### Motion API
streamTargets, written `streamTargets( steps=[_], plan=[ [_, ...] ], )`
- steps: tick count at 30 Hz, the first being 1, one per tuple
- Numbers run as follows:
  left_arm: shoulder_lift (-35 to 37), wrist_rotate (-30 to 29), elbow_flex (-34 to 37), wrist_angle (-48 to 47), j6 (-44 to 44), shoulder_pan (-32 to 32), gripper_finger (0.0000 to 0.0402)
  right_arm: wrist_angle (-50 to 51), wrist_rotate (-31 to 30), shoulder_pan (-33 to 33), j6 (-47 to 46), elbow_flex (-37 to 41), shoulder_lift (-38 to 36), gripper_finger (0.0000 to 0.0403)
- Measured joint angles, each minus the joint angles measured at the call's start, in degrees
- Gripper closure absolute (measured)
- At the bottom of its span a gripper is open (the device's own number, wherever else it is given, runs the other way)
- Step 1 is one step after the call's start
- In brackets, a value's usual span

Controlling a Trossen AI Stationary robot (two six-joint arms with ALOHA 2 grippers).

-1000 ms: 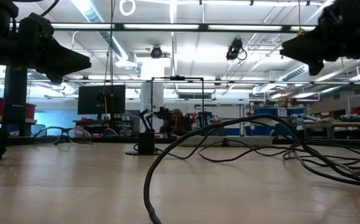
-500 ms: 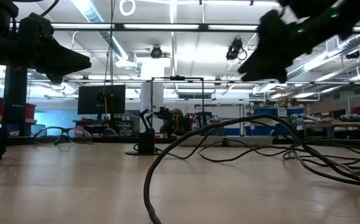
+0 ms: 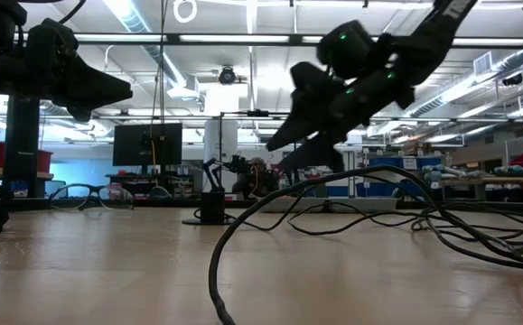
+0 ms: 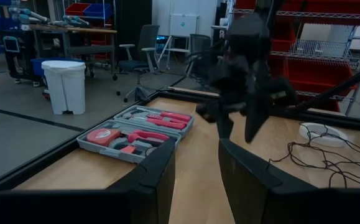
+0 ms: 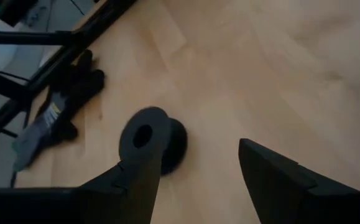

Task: Coil cords
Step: Coil the black wire onto the black spool

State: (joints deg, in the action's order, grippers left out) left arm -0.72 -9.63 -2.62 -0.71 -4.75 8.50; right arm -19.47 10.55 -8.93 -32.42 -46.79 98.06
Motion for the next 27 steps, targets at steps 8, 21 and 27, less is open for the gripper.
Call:
streamTargets(
  steps=[8,21,27],
  plan=[
    [0.0,0.0,0.0,0.0,0.0,0.0,0.0273,-3.0,0.8,3.0,-3.9,-6.2,10.4,0.0188],
    [0.0,0.0,0.0,0.0,0.0,0.0,0.0273,-4.8,1.3,6.8,-6.4,-13.4,19.5,0.0204],
    [0.0,0.0,0.0,0.0,0.0,0.0,0.0273,-4.6,1.6,6.8,-4.3,-14.9,20.9,0.03]
  ],
)
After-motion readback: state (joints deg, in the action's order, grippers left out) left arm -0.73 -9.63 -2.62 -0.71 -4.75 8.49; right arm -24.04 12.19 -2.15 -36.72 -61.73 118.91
